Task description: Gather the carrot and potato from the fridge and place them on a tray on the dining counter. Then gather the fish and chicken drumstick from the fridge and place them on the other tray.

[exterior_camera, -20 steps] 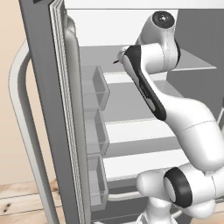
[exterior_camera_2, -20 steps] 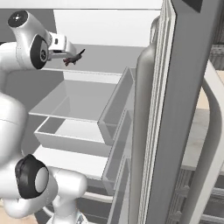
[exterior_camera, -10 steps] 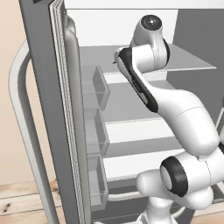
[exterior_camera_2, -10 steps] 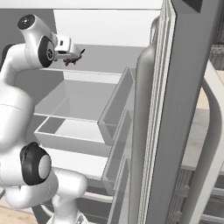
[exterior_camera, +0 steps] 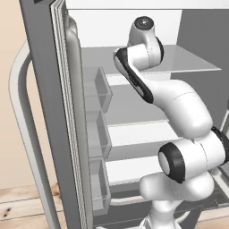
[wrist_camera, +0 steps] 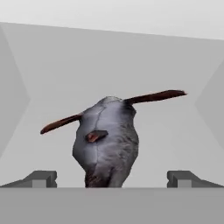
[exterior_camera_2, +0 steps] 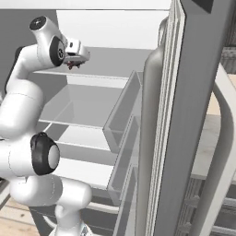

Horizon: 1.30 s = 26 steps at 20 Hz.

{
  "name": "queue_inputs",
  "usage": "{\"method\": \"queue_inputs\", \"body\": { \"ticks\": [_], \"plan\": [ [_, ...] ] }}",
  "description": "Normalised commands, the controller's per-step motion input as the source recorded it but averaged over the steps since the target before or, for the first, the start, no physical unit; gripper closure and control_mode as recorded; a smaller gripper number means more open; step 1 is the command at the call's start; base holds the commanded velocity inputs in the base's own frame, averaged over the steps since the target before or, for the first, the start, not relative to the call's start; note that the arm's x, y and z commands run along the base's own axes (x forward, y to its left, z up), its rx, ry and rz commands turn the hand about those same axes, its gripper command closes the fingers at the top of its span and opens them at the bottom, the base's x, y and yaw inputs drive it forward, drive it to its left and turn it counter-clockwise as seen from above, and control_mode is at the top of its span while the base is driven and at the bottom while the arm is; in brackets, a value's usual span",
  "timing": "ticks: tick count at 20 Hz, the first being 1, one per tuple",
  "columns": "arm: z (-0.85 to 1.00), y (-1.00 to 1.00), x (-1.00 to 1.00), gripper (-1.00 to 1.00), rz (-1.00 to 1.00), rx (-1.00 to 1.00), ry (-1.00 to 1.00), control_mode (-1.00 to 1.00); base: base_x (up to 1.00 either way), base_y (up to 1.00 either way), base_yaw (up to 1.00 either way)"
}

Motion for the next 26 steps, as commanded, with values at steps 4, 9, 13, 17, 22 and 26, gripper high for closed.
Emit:
{"method": "queue_inputs", "body": {
  "ticks": [4,9,13,17,22,26],
  "plan": [
    [0.00,0.09,0.53,-1.00,-0.04,0.00,0.06,-1.00,0.00,0.00,0.00],
    [-0.07,0.02,0.22,-1.00,-0.01,0.00,0.05,-1.00,0.00,0.00,0.00],
    [-0.17,0.00,0.00,-1.00,0.00,0.00,0.00,-1.00,0.00,0.00,0.00],
    [-0.33,0.00,-0.07,-1.00,0.00,0.00,0.00,-1.00,0.00,0.00,0.00],
    [-0.43,0.00,-0.15,1.00,0.00,0.00,-0.01,-1.00,0.00,0.00,0.00],
    [-0.34,0.00,-0.06,1.00,0.00,0.00,-0.01,-1.00,0.00,0.00,0.00]
  ]
}}
